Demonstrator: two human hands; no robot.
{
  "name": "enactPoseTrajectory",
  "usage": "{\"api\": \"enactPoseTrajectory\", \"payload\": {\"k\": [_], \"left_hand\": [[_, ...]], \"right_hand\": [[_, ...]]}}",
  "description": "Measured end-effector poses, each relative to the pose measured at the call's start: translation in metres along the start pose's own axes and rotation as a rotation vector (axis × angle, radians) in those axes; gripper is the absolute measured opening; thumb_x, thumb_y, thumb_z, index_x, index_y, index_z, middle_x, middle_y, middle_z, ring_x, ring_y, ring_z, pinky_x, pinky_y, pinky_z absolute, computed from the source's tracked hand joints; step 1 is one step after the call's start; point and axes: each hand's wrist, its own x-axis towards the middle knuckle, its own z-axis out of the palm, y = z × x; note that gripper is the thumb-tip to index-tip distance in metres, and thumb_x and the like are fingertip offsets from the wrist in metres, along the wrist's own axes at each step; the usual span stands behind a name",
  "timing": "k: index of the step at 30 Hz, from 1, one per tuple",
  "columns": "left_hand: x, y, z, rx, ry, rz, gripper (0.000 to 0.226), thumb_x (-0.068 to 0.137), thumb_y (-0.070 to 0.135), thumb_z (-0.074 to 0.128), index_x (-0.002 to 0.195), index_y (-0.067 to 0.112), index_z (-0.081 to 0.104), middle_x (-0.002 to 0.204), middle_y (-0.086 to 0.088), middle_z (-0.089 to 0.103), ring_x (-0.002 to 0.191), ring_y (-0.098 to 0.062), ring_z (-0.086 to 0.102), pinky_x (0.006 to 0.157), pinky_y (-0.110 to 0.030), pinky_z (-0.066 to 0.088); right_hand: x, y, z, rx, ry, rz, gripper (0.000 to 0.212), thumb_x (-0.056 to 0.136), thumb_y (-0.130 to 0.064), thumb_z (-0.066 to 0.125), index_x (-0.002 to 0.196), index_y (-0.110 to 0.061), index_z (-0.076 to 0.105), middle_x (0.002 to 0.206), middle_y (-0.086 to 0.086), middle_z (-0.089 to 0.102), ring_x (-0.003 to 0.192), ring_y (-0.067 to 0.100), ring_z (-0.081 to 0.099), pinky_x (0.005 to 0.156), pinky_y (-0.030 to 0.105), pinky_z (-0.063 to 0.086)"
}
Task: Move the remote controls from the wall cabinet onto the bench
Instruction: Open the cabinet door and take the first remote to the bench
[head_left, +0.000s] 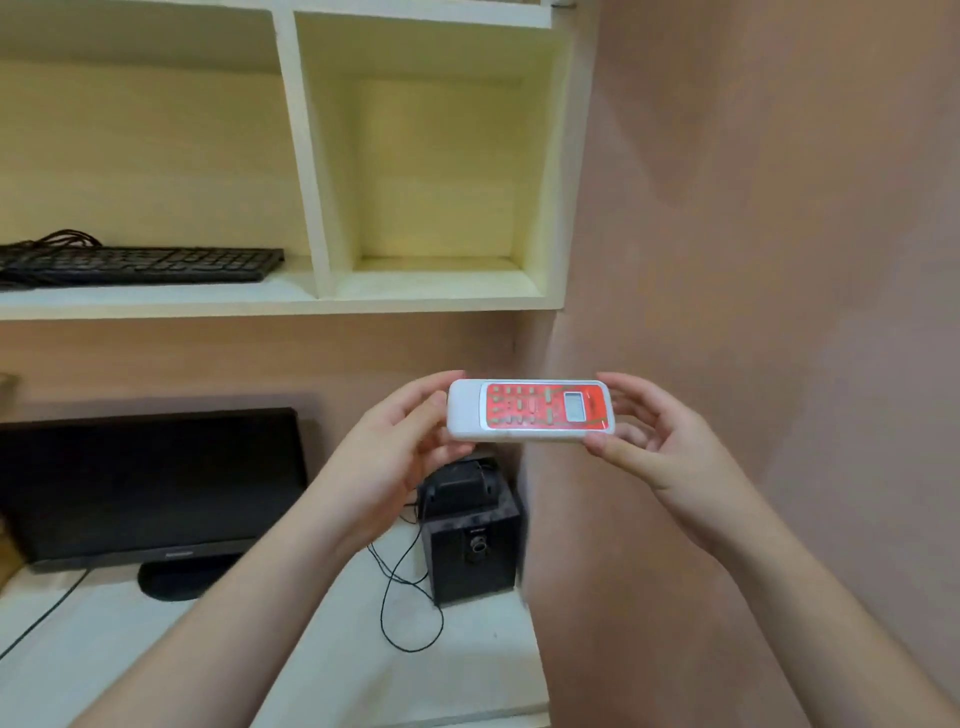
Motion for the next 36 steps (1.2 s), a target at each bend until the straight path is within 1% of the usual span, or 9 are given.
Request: {"api": "enactPoseTrajectory", "payload": {"k": [2, 5, 12, 16, 18, 21, 26, 33, 36], "left_hand": [[-0.008, -0.009, -0.002, -0.008, 0.054, -0.002, 0.028, 0.1, 0.014, 0.047, 0.124, 0.016, 0.062, 0.114, -0.007, 0.071, 0.092, -0.017, 0.065, 0.076, -0.022, 0.056], [-0.024, -0.02, -0.009, -0.03, 0.135, -0.017, 0.028, 0.1, 0.013, 0.047, 0.124, 0.016, 0.061, 0.11, -0.003, 0.072, 0.089, -0.014, 0.066, 0.073, -0.02, 0.055], [-0.076, -0.032, -0.035, -0.211, 0.293, -0.073, 0.03, 0.097, 0.015, 0.05, 0.125, 0.016, 0.06, 0.112, -0.005, 0.071, 0.089, -0.013, 0.068, 0.074, -0.022, 0.057], [-0.115, -0.035, -0.05, -0.294, 0.385, -0.043, 0.03, 0.095, 0.018, 0.053, 0.124, 0.02, 0.061, 0.112, -0.007, 0.071, 0.089, -0.012, 0.068, 0.07, -0.021, 0.056], [-0.135, -0.033, -0.059, -0.324, 0.428, -0.012, 0.03, 0.094, 0.019, 0.053, 0.123, 0.021, 0.062, 0.113, -0.007, 0.071, 0.091, -0.013, 0.068, 0.071, -0.021, 0.056], [-0.167, -0.03, -0.073, -0.333, 0.49, 0.005, 0.031, 0.096, 0.022, 0.052, 0.125, 0.019, 0.061, 0.118, -0.008, 0.069, 0.101, -0.017, 0.067, 0.076, -0.025, 0.057], [-0.237, -0.023, -0.096, -0.401, 0.562, 0.01, 0.037, 0.088, 0.029, 0.056, 0.122, 0.016, 0.063, 0.119, -0.011, 0.069, 0.111, -0.022, 0.065, 0.09, -0.034, 0.056], [-0.355, -0.016, -0.127, -0.497, 0.691, 0.065, 0.036, 0.095, 0.022, 0.05, 0.128, 0.011, 0.059, 0.124, -0.015, 0.066, 0.115, -0.023, 0.063, 0.089, -0.032, 0.056], [-0.402, -0.01, -0.138, -0.545, 0.762, 0.091, 0.034, 0.095, 0.022, 0.05, 0.125, 0.011, 0.061, 0.122, -0.015, 0.066, 0.113, -0.023, 0.065, 0.082, -0.03, 0.058]], "right_hand": [[0.002, 0.009, 0.002, 0.006, -0.051, 0.012, 0.052, 0.075, -0.009, 0.075, 0.123, -0.02, 0.056, 0.118, 0.002, 0.067, 0.099, 0.015, 0.068, 0.09, 0.028, 0.053], [0.003, 0.02, 0.011, 0.01, -0.134, 0.033, 0.054, 0.07, -0.017, 0.077, 0.12, -0.021, 0.058, 0.115, -0.002, 0.069, 0.101, 0.017, 0.068, 0.089, 0.029, 0.053], [0.0, 0.032, 0.05, 0.029, -0.324, 0.082, 0.054, 0.078, -0.005, 0.072, 0.127, -0.018, 0.055, 0.107, -0.004, 0.073, 0.1, 0.014, 0.069, 0.08, 0.018, 0.053], [-0.01, 0.026, 0.08, 0.016, -0.417, 0.094, 0.059, 0.071, -0.018, 0.074, 0.127, -0.02, 0.056, 0.11, -0.007, 0.072, 0.1, 0.014, 0.068, 0.09, 0.03, 0.053], [-0.017, 0.022, 0.098, 0.004, -0.456, 0.091, 0.057, 0.075, -0.014, 0.074, 0.129, -0.019, 0.055, 0.112, -0.005, 0.071, 0.102, 0.015, 0.068, 0.096, 0.038, 0.05], [-0.031, 0.014, 0.128, -0.016, -0.511, 0.078, 0.057, 0.076, -0.015, 0.074, 0.13, -0.018, 0.054, 0.111, -0.006, 0.072, 0.102, 0.015, 0.068, 0.098, 0.041, 0.049], [-0.072, -0.007, 0.181, -0.06, -0.606, 0.068, 0.065, 0.069, -0.032, 0.073, 0.13, -0.024, 0.054, 0.108, -0.011, 0.071, 0.102, 0.007, 0.067, 0.096, 0.037, 0.05], [-0.142, -0.031, 0.257, -0.116, -0.79, 0.064, 0.049, 0.079, -0.028, 0.07, 0.122, -0.043, 0.052, 0.099, -0.026, 0.07, 0.098, -0.008, 0.063, 0.087, 0.021, 0.049], [-0.172, -0.044, 0.287, -0.103, -0.86, 0.055, 0.05, 0.076, -0.032, 0.07, 0.12, -0.044, 0.051, 0.099, -0.028, 0.069, 0.097, -0.008, 0.063, 0.084, 0.019, 0.047]]}}
